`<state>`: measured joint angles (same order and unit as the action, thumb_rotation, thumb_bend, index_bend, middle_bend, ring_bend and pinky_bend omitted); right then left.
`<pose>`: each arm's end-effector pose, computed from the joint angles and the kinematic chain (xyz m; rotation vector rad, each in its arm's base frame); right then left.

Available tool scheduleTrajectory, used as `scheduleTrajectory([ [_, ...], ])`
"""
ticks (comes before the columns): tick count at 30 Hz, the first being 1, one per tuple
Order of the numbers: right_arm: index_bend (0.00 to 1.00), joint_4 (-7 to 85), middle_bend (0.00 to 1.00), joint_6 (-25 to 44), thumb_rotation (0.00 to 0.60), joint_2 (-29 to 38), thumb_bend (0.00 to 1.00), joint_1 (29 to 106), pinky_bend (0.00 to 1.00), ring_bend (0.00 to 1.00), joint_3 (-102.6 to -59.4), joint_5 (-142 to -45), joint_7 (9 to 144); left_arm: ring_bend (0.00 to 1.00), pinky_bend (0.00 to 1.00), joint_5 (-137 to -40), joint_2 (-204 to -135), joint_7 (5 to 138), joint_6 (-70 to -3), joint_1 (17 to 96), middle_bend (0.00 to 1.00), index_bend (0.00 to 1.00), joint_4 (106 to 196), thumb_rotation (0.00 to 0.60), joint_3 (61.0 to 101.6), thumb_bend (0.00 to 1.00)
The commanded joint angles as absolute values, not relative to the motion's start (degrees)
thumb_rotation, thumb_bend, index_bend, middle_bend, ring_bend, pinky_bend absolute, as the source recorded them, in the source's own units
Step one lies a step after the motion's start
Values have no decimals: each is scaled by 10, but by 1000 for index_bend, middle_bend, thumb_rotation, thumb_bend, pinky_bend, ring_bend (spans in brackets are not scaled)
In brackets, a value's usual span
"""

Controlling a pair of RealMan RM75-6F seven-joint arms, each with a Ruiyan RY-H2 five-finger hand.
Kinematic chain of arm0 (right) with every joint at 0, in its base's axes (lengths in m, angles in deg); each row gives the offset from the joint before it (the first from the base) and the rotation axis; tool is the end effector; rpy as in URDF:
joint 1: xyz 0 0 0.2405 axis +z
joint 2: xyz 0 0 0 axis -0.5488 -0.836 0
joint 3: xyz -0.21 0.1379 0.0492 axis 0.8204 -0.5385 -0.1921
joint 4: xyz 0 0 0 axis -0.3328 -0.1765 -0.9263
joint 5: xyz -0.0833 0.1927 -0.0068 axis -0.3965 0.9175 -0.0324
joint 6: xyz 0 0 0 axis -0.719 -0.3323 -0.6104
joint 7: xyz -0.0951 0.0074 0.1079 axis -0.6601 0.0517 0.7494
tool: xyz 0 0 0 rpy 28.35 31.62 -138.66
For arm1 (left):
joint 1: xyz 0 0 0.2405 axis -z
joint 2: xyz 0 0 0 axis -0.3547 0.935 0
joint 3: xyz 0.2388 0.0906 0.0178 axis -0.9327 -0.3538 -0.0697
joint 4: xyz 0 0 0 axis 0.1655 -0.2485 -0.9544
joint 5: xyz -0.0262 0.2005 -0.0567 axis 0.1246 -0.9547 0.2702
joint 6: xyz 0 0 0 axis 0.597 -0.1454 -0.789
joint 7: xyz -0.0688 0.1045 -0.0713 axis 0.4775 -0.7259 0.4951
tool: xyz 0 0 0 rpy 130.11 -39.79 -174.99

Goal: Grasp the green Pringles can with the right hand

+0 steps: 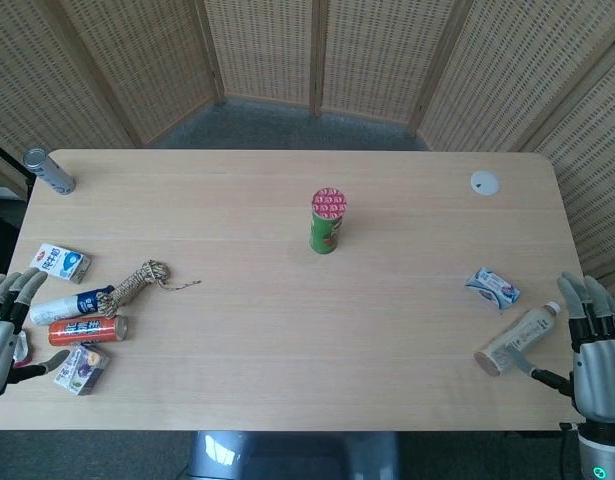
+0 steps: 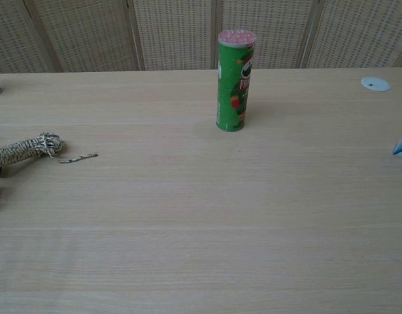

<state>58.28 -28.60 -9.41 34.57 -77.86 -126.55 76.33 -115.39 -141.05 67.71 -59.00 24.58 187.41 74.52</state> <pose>-0.2663 -0.1671 0.1709 1.2148 -0.6958 1.2825 -0.2617 0.1667 0.1814 -1.3973 -0.9412 -0.9578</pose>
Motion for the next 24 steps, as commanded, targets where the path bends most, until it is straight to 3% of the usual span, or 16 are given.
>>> scheduleTrajectory([
  [1, 39, 576, 0, -284, 530, -92, 0, 346, 126, 0, -776, -1270, 763, 0, 0, -1158, -1411, 673, -590, 245, 0, 0, 1875, 600, 742, 0],
  [11, 36, 562, 0, -282, 530, -89, 0, 348, 113, 0, -781, -1258, 788, 0, 0, -1164, -1415, 668, -592, 245, 0, 0, 1882, 600, 743, 0],
  [15, 34, 574, 0, -254, 530, -81, 0, 363, 65, 0, -785, -1244, 816, 0, 0, -1159, -1414, 672, -593, 244, 0, 0, 1881, 600, 744, 0],
  [20, 0, 603, 0, -153, 514, -83, 0, 416, 2, 0, -796, -1209, 874, 0, 0, -1153, -1410, 679, -592, 245, 0, 0, 1879, 600, 747, 0],
  [24, 0, 624, 0, -32, 455, -93, 0, 474, 0, 0, -813, -1152, 952, 0, 0, -1150, -1407, 683, -596, 243, 0, 0, 1879, 600, 750, 0],
])
